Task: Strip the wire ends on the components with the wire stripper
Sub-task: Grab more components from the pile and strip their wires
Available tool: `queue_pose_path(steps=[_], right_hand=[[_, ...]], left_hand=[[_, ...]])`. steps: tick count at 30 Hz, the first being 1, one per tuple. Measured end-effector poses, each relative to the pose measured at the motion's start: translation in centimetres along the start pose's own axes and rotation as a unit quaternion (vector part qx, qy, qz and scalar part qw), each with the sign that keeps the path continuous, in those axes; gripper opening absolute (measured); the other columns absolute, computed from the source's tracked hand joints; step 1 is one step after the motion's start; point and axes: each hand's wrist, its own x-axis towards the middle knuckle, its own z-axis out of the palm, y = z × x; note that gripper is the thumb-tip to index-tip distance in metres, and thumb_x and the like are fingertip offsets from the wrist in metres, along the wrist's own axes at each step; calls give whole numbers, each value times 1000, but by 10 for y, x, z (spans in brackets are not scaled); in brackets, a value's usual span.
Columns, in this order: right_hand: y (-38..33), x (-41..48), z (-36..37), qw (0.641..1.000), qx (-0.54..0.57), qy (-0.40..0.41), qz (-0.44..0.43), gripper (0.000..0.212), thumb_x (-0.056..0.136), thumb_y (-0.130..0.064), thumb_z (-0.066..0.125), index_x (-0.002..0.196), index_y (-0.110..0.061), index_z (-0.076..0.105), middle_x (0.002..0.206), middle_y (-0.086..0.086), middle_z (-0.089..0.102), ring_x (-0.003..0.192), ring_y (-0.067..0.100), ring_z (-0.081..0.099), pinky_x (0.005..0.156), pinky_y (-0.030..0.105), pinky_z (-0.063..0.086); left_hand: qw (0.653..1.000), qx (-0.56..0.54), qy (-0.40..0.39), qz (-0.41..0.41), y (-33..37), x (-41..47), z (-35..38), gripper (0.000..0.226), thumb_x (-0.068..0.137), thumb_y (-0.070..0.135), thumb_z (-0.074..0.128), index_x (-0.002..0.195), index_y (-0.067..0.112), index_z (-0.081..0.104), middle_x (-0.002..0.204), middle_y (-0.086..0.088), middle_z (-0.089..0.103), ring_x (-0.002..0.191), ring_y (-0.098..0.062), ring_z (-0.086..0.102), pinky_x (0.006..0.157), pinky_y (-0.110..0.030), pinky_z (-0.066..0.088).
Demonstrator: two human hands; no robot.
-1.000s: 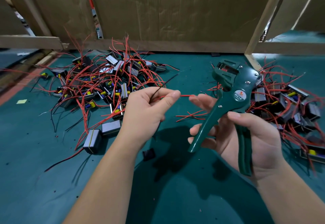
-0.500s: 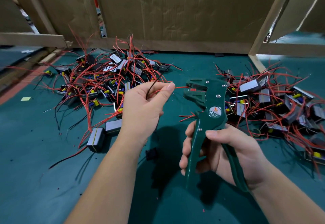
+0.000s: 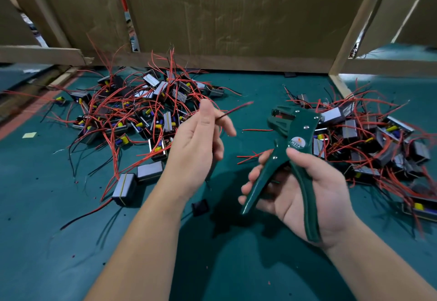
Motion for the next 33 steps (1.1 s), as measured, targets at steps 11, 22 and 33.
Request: queue_pose_path(steps=[11, 22, 33], right_hand=[[2, -5, -7, 975, -10, -197, 104, 44, 65, -28, 75, 100, -3, 66, 86, 23, 64, 77, 40, 64, 77, 54, 53], [15, -5, 6, 991, -50, -114, 48, 25, 68, -24, 75, 80, -7, 62, 67, 20, 58, 56, 34, 60, 58, 46, 53], [18, 2, 5, 996, 26, -85, -12, 57, 48, -26, 87, 97, -3, 68, 85, 26, 62, 72, 40, 65, 72, 54, 55]], left_hand=[[994, 64, 80, 35, 3, 0, -4, 31, 82, 41, 58, 57, 25, 63, 69, -31, 53, 59, -19, 37, 48, -42, 37], [986, 119, 112, 34, -5, 2, -9, 29, 89, 31, 63, 62, 22, 66, 49, 8, 53, 51, -3, 40, 54, -27, 37], [987, -14, 151, -55, -6, 7, -2, 49, 99, 47, 36, 62, 26, 60, 52, 10, 50, 48, -7, 43, 56, -24, 37]])
